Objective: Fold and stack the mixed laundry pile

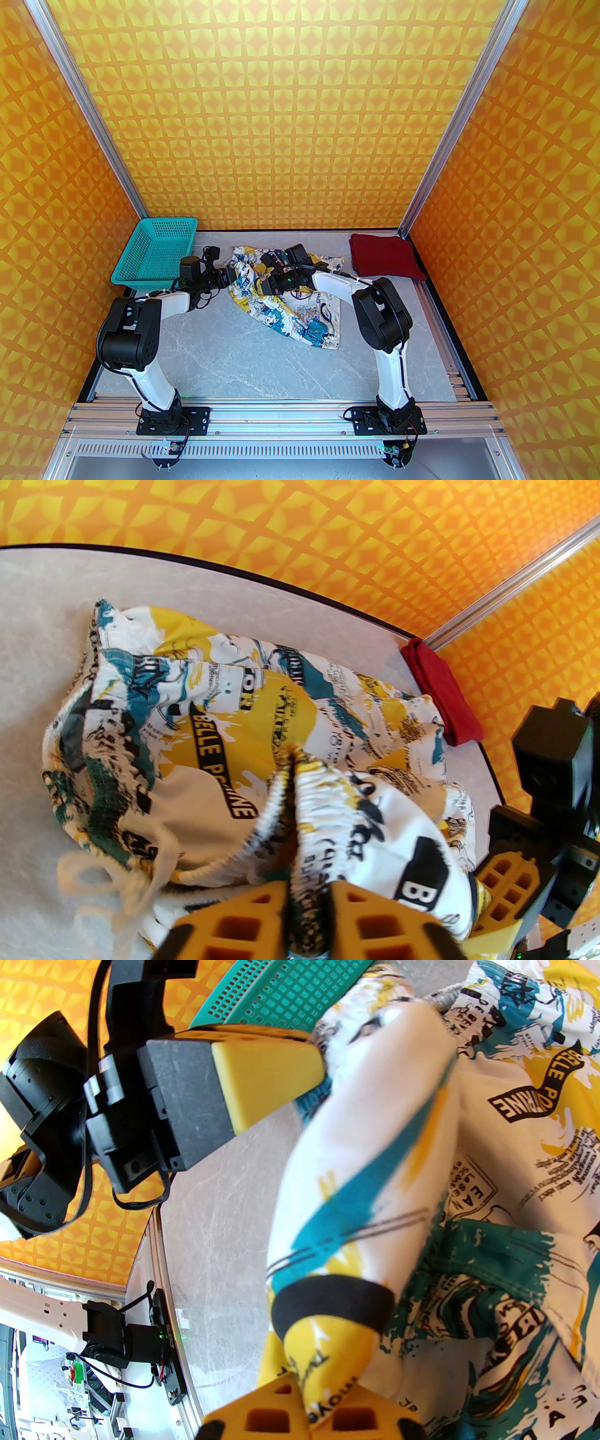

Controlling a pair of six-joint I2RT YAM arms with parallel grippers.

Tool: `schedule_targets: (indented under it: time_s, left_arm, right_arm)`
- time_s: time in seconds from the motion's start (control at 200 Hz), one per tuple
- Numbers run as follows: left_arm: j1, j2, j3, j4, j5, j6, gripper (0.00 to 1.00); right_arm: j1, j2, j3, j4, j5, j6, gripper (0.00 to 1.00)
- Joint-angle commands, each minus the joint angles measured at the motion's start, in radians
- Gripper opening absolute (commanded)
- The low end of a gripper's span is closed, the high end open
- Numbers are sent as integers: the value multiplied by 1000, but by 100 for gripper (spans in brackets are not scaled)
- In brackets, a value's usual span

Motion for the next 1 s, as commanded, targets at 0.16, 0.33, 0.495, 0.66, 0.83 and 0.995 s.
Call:
schedule_targets:
  time_s: [0.16,0.33,0.495,0.66,0.83,0.995]
  left_arm:
    - [-9,-155,-21,-184,19,21,0]
    - [-48,-362,-53,-519,-106,38,0]
    - [-78,-520,-120,-833,-286,-56,0]
    - [-78,-658,-226,-993,-401,-180,12]
    - [-80,-875,-292,-1113,-407,-250,48]
    - [-80,-947,-188,-1242,-414,-210,46]
  right_arm:
    - [-7,-67,-29,-32,89,8,11]
    - [3,-229,-184,-52,205,34,47]
    - [6,-401,-343,-137,359,48,55]
    - [5,-526,-421,-278,534,39,57]
    - [8,-607,-482,-336,492,46,59]
    - [90,-614,-467,-342,530,36,58]
